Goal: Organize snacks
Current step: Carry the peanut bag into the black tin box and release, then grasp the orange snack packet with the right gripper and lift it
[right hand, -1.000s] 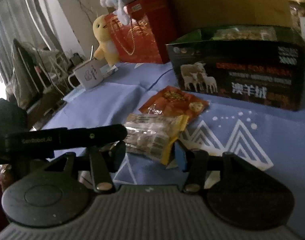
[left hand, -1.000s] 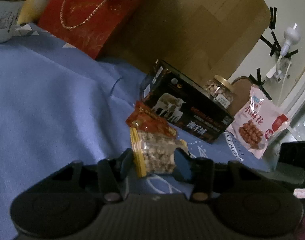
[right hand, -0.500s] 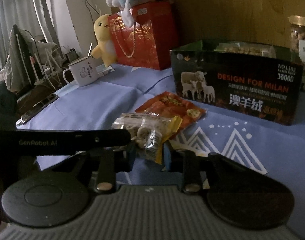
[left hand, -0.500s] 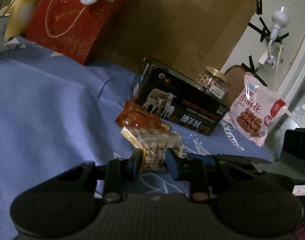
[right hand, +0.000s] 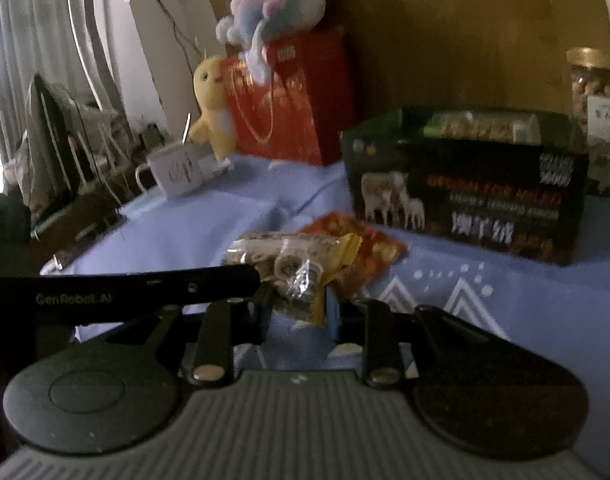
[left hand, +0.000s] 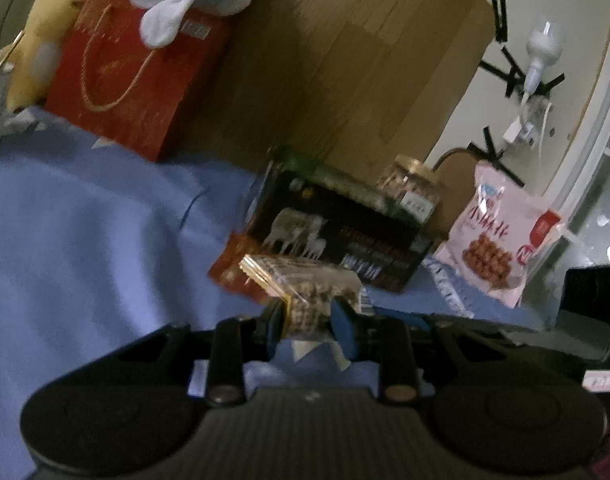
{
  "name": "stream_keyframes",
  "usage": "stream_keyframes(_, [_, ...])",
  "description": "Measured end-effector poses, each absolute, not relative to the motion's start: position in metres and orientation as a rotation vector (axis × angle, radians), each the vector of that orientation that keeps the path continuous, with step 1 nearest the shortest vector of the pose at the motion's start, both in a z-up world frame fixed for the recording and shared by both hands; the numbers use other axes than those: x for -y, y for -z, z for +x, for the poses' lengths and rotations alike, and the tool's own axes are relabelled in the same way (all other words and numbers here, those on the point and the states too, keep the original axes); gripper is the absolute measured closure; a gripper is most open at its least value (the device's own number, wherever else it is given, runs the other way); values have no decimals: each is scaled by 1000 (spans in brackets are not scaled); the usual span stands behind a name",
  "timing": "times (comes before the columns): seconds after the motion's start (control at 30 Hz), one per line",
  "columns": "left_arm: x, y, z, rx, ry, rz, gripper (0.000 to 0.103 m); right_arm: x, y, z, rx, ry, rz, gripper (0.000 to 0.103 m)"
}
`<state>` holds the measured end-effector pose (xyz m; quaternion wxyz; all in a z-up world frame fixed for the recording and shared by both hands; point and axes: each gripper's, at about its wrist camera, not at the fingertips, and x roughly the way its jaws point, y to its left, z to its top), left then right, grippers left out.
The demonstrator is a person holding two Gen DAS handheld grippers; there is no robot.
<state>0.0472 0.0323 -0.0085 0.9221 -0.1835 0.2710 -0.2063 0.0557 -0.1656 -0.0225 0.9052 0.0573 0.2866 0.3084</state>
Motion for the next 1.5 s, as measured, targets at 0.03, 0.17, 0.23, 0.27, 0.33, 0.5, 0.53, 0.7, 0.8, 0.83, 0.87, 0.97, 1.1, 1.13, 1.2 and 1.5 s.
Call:
stream_keyframes(0.03, [-30, 2, 51, -550, 431, -372, 77, 168, 18, 56, -580, -633, 127, 73])
stream_keyframes(0.17, [-13, -22, 74, -515, 475, -311, 76, 180, -3, 64, -523, -592, 142, 73])
stream_keyframes(0.23, [-3, -32, 92, -503, 507, -283, 76, 189, -13, 72, -496, -559, 145, 73])
stream_keyframes(0.27, [2, -36, 103, -499, 525, -272, 75, 193, -16, 76, -484, -543, 143, 73])
stream_keyframes(0.33, [12, -43, 122, -497, 551, -263, 75, 202, -23, 87, -458, -504, 139, 73])
stream_keyframes(0.5, [30, -47, 173, -506, 575, -255, 77, 222, -28, 120, -429, -421, 148, 73])
stream_keyframes(0.53, [30, -45, 182, -521, 568, -266, 76, 225, -27, 130, -438, -417, 161, 72])
stream_keyframes(0.7, [27, -32, 212, -584, 407, -268, 73, 221, -10, 168, -497, -394, 181, 68])
stream_keyframes(0.8, [28, -35, 204, -550, 365, -237, 73, 234, -11, 168, -460, -361, 233, 64])
stream_keyframes(0.83, [30, -36, 199, -542, 358, -224, 73, 240, -13, 166, -454, -360, 256, 63])
stream_keyframes(0.87, [33, -37, 194, -542, 346, -207, 73, 247, -16, 163, -448, -353, 270, 63])
stream_keyframes(0.97, [46, -40, 179, -571, 288, -134, 73, 265, -26, 147, -425, -309, 317, 63])
stream_keyframes(1.1, [61, -44, 144, -570, 214, -63, 66, 277, -23, 109, -437, -291, 391, 63])
stream_keyframes(1.13, [61, -45, 138, -579, 205, -67, 65, 279, -20, 99, -445, -282, 404, 63])
stream_keyframes(1.2, [61, -46, 125, -592, 197, -81, 64, 280, -14, 76, -464, -269, 433, 63])
stream_keyframes(1.5, [56, -40, 74, -618, 143, -50, 58, 259, -1, 16, -576, -292, 464, 60])
